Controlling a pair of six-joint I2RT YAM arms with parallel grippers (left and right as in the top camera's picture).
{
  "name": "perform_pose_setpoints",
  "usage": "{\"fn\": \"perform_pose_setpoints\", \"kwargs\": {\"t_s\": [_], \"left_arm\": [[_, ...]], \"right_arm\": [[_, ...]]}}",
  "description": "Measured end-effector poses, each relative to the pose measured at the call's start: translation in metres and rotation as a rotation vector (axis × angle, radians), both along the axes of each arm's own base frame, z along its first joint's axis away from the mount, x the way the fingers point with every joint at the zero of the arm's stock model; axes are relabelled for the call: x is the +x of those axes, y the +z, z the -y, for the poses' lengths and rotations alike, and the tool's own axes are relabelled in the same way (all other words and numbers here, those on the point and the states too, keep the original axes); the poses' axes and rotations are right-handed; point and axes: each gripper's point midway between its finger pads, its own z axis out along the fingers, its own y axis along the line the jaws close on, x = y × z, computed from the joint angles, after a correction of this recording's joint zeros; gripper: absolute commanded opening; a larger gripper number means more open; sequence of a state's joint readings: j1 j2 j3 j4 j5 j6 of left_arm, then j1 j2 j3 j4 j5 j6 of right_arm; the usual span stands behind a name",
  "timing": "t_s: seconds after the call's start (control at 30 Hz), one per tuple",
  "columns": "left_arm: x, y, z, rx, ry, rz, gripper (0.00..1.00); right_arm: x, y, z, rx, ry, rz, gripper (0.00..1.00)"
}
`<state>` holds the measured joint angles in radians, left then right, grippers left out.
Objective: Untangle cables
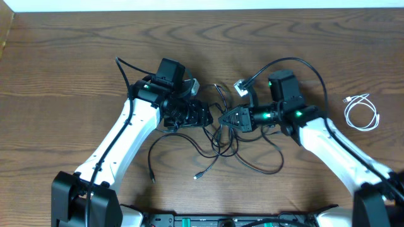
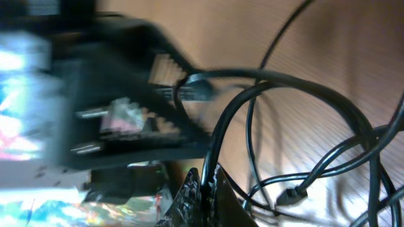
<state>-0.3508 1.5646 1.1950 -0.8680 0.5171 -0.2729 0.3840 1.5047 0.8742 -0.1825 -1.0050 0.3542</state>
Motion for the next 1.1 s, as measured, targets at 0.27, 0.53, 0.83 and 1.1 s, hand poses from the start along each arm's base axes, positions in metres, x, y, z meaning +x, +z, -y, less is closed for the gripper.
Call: {"fn": "perform_pose_setpoints", "kwargs": {"t_s": [0.27,0.53,0.83,1.1], "left_arm": [[0.000,0.000,0.000,-0.001,0.007,-0.002,0.08],[-0.002,-0.011,-0.021,0.133,0.052,-0.014,0.07],[-0.002,-0.024,-0.108,0.528,0.293,-0.036,0.07],[-0.001,-0.024,-0.161,0.589,0.455,-0.094,0.07]], "right_arm": [[-0.026,0.032,-0.010,0.089,0.122,0.091,0.01],[-0.034,0.030,-0.009,0.091,0.146,0.059,0.01],[-0.034,0.022,0.010,-0.023,0.050,0.028,0.01],[-0.026,0.100,0.048,-0.007,-0.144,0.345,0.01]]}}
